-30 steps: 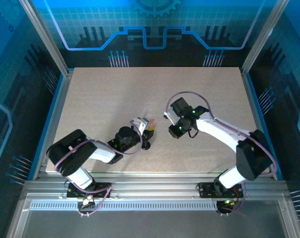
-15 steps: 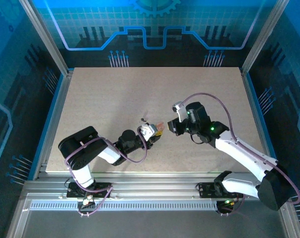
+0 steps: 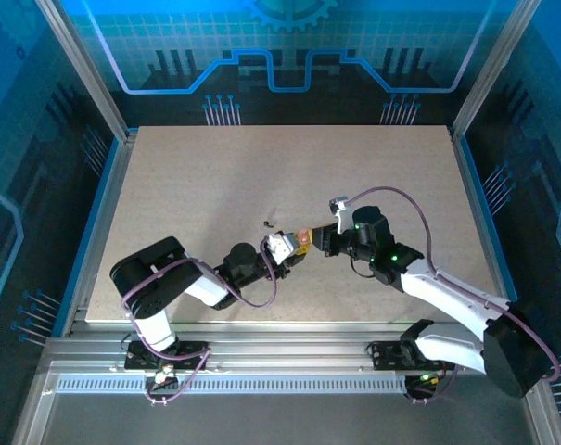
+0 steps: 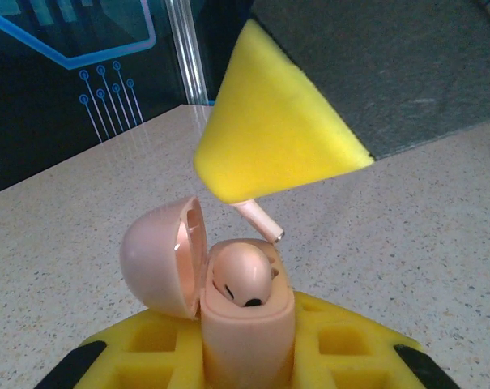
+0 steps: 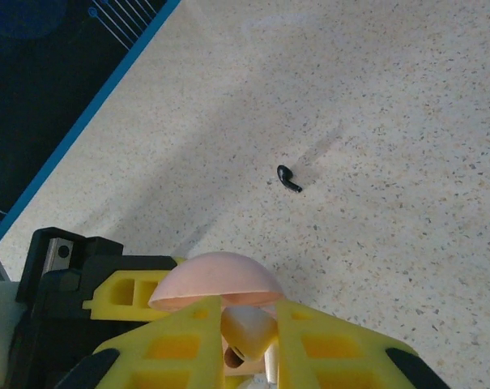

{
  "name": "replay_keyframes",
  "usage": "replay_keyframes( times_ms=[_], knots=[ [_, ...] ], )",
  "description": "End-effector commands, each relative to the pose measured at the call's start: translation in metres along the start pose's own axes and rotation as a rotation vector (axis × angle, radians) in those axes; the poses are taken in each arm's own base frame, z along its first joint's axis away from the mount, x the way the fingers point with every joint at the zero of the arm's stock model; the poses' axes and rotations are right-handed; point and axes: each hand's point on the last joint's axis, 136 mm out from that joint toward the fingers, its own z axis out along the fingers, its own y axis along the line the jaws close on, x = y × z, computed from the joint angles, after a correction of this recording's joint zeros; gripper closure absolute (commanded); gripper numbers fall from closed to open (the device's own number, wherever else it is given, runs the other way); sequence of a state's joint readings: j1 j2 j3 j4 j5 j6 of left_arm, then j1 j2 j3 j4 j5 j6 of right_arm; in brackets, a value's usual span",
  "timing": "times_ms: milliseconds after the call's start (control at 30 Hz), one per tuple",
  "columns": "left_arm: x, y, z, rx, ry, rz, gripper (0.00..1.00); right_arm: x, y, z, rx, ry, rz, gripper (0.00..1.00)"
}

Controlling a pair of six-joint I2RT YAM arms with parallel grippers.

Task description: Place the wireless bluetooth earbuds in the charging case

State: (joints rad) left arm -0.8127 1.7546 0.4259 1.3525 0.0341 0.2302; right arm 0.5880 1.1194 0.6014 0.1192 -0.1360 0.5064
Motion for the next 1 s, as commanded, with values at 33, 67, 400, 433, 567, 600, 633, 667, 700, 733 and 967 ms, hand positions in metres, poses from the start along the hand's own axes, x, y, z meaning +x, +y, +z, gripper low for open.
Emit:
replay_keyframes(
  times_ms=[33,67,400,433,567,600,633,667,700,733,967],
  knots=[
    [-0.023,0.002,0.006,-0.009,-0.079,-0.023,0.79,-0.015,0.012,-0.005,-0.049,-0.083,0.020,0.81],
    [-0.024,0.002,0.006,-0.012,-0.078,-0.028,0.79,-0.015,0.012,-0.006,-0.052,-0.088,0.023,0.81],
    [-0.034,0.006,0.007,-0.025,-0.105,-0.090,0.79,-0.018,0.012,-0.007,-0.052,-0.148,0.030,0.82],
    [-0.036,0.007,0.007,-0.027,-0.109,-0.099,0.79,-0.019,0.012,-0.007,-0.054,-0.152,0.031,0.82],
    [-0.038,0.008,0.009,-0.030,-0.115,-0.119,0.78,-0.020,0.016,-0.008,-0.069,-0.167,0.035,0.82],
    [-0.038,0.008,0.009,-0.030,-0.116,-0.123,0.78,-0.020,0.017,-0.008,-0.072,-0.172,0.036,0.82],
    [-0.038,0.008,0.010,-0.030,-0.115,-0.126,0.78,-0.021,0.017,-0.008,-0.073,-0.175,0.036,0.82],
    [-0.038,0.008,0.010,-0.033,-0.115,-0.129,0.78,-0.021,0.018,-0.008,-0.076,-0.176,0.036,0.82],
    [-0.038,0.009,0.010,-0.034,-0.117,-0.133,0.78,-0.020,0.018,-0.008,-0.075,-0.175,0.037,0.82],
    [-0.039,0.009,0.010,-0.037,-0.119,-0.137,0.78,-0.019,0.018,-0.008,-0.078,-0.175,0.036,0.82],
    [-0.049,0.014,0.010,-0.052,-0.143,-0.169,0.78,-0.010,0.016,-0.006,-0.077,-0.151,0.043,0.82]
  ],
)
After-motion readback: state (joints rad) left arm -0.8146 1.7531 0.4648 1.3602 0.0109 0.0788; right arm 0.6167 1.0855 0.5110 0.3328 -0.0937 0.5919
